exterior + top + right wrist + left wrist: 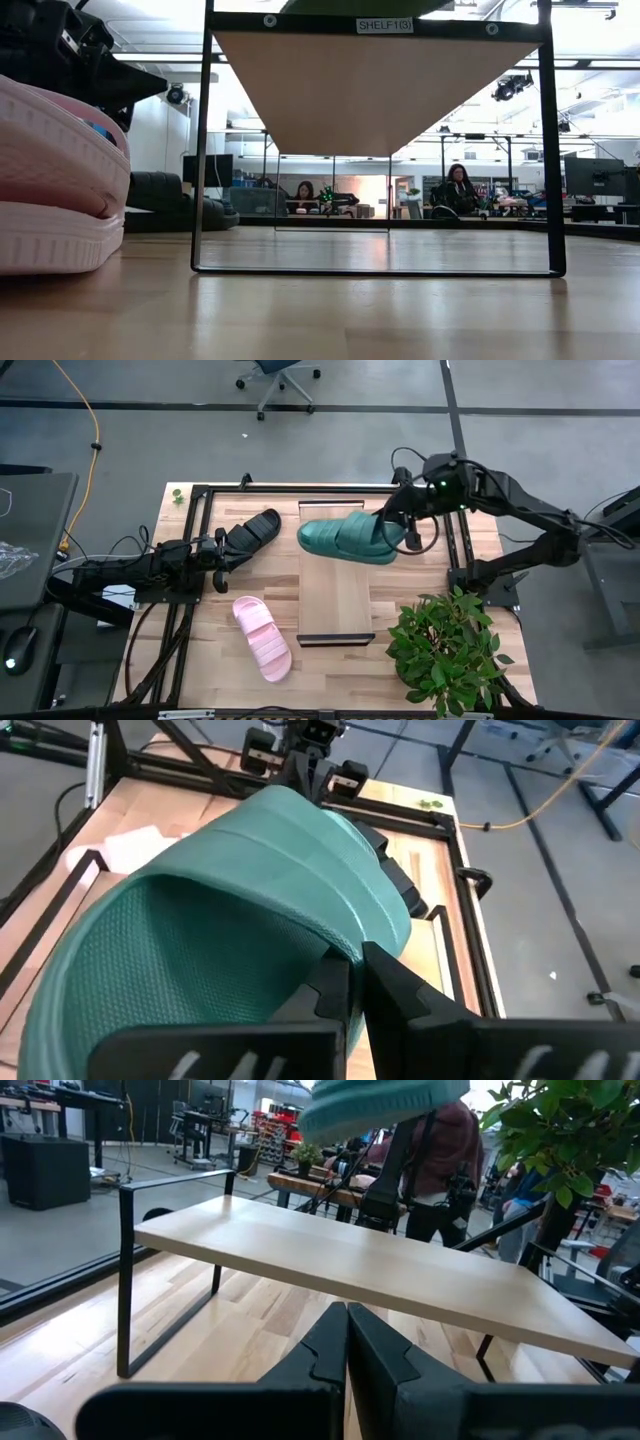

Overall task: Pick and place slippers onto the shelf
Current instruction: Put the green pair of slippers on the shelf

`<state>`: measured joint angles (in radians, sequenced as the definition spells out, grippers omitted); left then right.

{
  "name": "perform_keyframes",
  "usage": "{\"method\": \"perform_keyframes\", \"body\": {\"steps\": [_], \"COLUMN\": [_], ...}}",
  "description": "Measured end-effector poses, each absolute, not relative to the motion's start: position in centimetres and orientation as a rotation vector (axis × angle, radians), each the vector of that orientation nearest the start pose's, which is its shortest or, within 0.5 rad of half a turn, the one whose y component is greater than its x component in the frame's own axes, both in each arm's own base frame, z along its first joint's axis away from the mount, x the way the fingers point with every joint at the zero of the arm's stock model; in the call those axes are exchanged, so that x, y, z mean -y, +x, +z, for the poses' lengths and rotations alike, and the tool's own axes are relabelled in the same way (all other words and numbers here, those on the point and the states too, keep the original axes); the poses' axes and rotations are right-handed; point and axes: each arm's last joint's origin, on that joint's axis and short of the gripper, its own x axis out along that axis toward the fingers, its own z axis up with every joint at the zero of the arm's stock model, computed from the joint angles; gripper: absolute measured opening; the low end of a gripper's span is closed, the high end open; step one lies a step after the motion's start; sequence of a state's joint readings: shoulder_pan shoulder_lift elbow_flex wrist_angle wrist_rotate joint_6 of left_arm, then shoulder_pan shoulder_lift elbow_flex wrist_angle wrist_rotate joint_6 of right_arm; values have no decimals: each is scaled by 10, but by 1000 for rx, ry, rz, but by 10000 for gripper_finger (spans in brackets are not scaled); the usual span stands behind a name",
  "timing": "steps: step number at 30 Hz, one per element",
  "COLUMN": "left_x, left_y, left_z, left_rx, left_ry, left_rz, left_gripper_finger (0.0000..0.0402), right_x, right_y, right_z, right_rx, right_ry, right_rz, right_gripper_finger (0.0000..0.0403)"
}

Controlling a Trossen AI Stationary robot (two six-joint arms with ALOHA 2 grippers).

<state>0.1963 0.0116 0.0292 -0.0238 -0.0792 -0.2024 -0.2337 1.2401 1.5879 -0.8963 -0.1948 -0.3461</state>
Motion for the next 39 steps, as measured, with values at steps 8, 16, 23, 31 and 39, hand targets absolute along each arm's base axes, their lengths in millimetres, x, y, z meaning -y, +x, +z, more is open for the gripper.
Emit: {"method": "perform_keyframes", "body": {"steps": [8,16,23,31,39], "left_x": [-21,-21,-21,-21,-21], "left_y": [94,94,94,94,94], "left_z": [170,170,170,170,170], "left_rx": [21,21,22,22,21], "left_ry": [-202,-202,-202,-202,-202], "left_rz": [275,275,277,279,279], "left_gripper_finger": [1,1,1,1,1], "right_x": [41,17,-8,-25,-27], "right_y": [237,248,263,274,279], "right_z": [433,429,419,413,416], "right_rx": [-558,-554,-598,-599,-558], "right_ry": [-231,-242,-297,-316,-274], "right_rz": [169,291,329,345,310], "right_gripper_finger": [0,0,0,0,0]}}
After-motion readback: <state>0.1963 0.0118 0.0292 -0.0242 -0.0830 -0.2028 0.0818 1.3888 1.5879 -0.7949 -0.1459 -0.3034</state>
